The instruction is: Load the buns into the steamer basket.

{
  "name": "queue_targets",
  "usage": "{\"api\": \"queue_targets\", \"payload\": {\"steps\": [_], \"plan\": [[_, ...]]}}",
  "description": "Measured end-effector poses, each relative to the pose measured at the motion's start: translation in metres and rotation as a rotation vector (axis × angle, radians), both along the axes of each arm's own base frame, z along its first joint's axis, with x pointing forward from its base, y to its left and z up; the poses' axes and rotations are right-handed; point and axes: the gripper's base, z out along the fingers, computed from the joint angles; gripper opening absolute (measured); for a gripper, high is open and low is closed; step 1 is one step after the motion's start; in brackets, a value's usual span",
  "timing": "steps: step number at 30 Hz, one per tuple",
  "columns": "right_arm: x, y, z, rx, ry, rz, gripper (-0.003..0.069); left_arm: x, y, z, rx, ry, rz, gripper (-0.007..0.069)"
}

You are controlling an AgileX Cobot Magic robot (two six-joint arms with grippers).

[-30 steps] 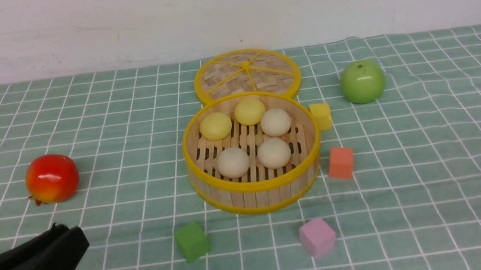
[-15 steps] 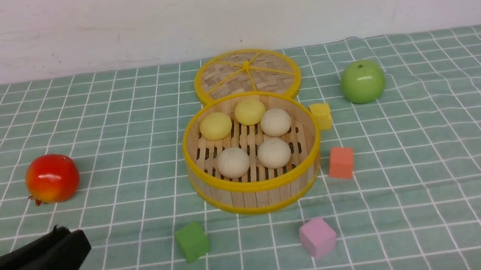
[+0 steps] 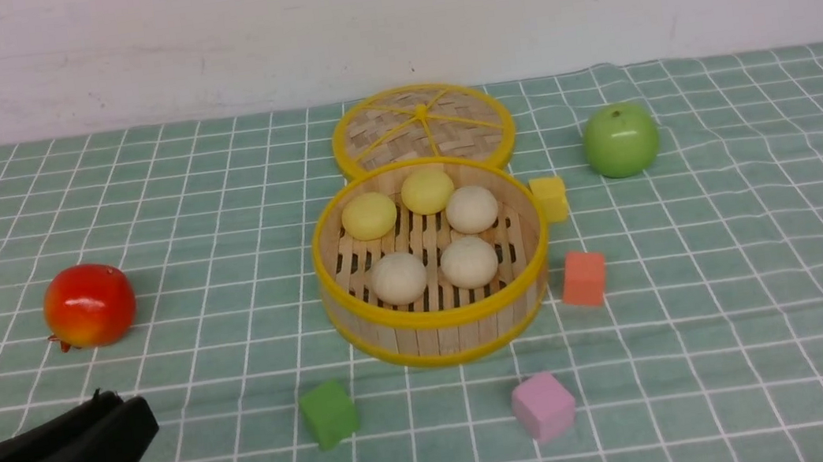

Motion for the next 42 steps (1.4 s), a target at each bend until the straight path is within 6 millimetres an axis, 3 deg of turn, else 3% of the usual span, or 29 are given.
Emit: {"api": "queue_targets", "payload": {"steps": [28,30,35,39,42], "plan": [[0.0,0.0,0.0,0.001,0.0,0.0,0.0014,-0.001,0.003,-0.004,0.004,-0.002,0.018,0.0175],[0.0,0.0,0.0,0.001,0.0,0.0,0.0018,-0.003,0.01,-0.009,0.001,-0.012,0.062,0.0154],[0.0,0.0,0.0,-0.001,0.0,0.0,0.0027,-0.027,0.037,-0.032,0.011,-0.074,0.249,-0.0006],[0.0,0.0,0.0,-0.002,0.0,-0.001,0.0032,-0.04,0.047,-0.061,0.051,-0.053,0.344,-0.0014],[0.0,0.0,0.0,-0.002,-0.001,-0.001,0.0032,-0.045,0.049,-0.087,0.09,0.128,0.378,-0.0014]]}}
